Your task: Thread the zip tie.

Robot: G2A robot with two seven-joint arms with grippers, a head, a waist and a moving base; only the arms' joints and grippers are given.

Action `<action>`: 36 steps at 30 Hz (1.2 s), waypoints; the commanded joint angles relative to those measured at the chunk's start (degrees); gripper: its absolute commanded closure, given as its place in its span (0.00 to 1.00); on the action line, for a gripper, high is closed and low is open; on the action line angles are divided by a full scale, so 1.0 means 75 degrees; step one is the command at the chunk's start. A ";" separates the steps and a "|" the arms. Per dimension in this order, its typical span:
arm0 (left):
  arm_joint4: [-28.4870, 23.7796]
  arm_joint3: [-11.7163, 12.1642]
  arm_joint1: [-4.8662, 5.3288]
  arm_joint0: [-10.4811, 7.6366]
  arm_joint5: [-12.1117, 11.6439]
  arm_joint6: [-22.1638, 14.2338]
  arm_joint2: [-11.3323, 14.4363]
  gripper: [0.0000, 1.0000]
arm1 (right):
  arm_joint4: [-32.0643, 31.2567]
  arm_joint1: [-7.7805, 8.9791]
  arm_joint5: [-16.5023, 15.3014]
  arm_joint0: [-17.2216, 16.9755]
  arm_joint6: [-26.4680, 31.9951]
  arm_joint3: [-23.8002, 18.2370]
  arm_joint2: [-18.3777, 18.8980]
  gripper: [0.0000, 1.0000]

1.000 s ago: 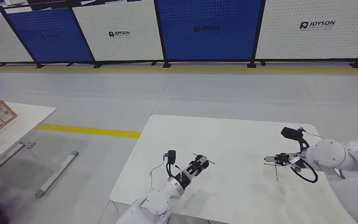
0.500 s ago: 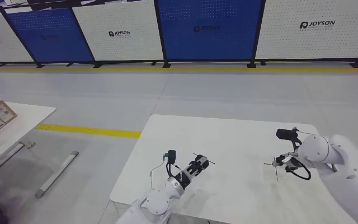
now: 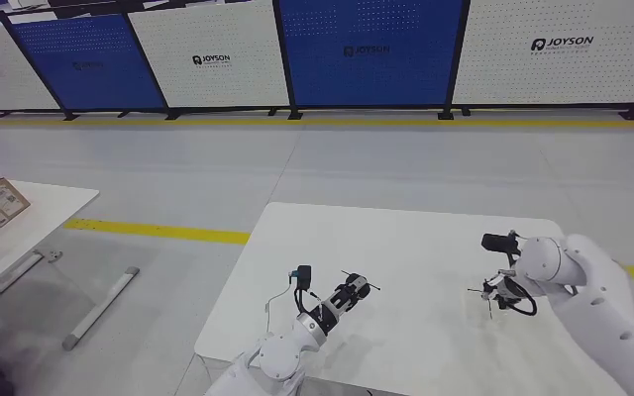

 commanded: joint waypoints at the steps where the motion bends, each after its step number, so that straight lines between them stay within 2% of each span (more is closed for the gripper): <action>1: 0.0000 0.0000 0.0000 0.0000 0.0000 0.0000 0.0000 1.00 | 0.0019 -0.0052 -0.0004 0.0050 -0.0012 0.0140 -0.0059 0.77; 8: 0.0000 0.0000 0.0000 0.0000 0.0000 0.0000 0.0000 1.00 | 0.0066 -0.0226 -0.0008 0.0190 -0.0072 0.0567 -0.0230 0.74; 36: 0.0000 0.0000 0.0000 0.0000 0.0000 0.0000 0.0000 1.00 | 0.0028 -0.0792 -0.0140 0.0621 -0.0229 0.1884 -0.0621 0.77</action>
